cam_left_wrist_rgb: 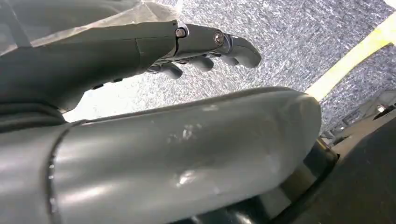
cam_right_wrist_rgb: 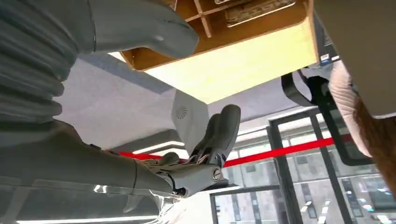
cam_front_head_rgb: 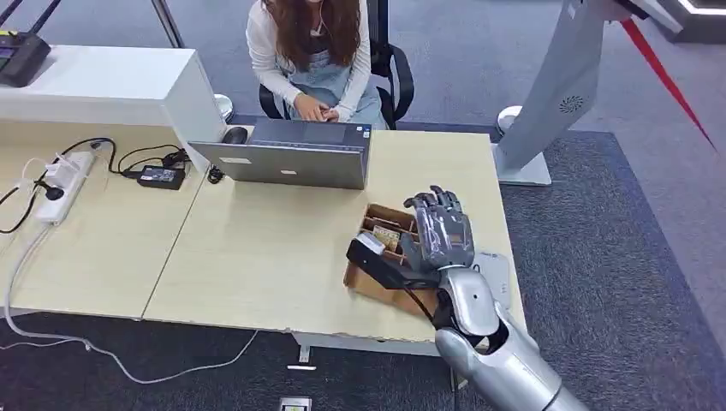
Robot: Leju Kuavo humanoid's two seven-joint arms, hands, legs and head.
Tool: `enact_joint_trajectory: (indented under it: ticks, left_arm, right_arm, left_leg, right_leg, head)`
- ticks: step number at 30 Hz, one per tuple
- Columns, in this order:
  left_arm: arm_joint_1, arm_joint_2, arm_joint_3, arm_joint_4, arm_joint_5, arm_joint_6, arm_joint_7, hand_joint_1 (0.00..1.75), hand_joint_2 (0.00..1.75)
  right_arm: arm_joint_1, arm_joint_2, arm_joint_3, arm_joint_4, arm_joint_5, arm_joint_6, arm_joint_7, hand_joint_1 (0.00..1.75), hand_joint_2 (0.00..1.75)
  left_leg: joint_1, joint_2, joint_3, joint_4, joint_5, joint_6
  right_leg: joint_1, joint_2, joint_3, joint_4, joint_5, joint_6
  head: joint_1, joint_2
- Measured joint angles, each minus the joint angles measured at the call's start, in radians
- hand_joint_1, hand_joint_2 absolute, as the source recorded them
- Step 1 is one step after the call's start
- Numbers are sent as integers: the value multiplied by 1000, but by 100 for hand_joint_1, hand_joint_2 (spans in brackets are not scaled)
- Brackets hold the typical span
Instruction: Pass the card to the sensor for recognition and then transmit it.
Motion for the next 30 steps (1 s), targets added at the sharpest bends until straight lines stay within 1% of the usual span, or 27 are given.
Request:
enact_joint_trajectory:
  ticks: [10, 23, 24, 30]
  left_arm:
    - [0, 0, 0, 0, 5, -4, 0, 0, 0]
    - [0, 0, 0, 0, 7, 0, 1, 0, 0]
    - [0, 0, 0, 0, 8, 1, 1, 0, 0]
    - [0, 0, 0, 0, 10, 4, 2, 0, 0]
  right_arm:
    - [7, -15, -17, 1, 4, 19, 22, 66, 175]
    - [33, -16, -20, 1, 4, 26, 25, 61, 175]
    - [37, -15, -20, 1, 4, 27, 24, 58, 175]
    - [52, -13, -19, 0, -2, 34, 19, 54, 175]
  left_leg:
    - [0, 0, 0, 0, 0, 0]
    - [0, 0, 0, 0, 0, 0]
    - [0, 0, 0, 0, 0, 0]
    - [0, 0, 0, 0, 0, 0]
  right_leg:
    - [0, 0, 0, 0, 0, 0]
    - [0, 0, 0, 0, 0, 0]
    - [0, 0, 0, 0, 0, 0]
    - [0, 0, 0, 0, 0, 0]
  head:
    - [0, 0]
    - [0, 0]
    - [0, 0]
    - [0, 0]
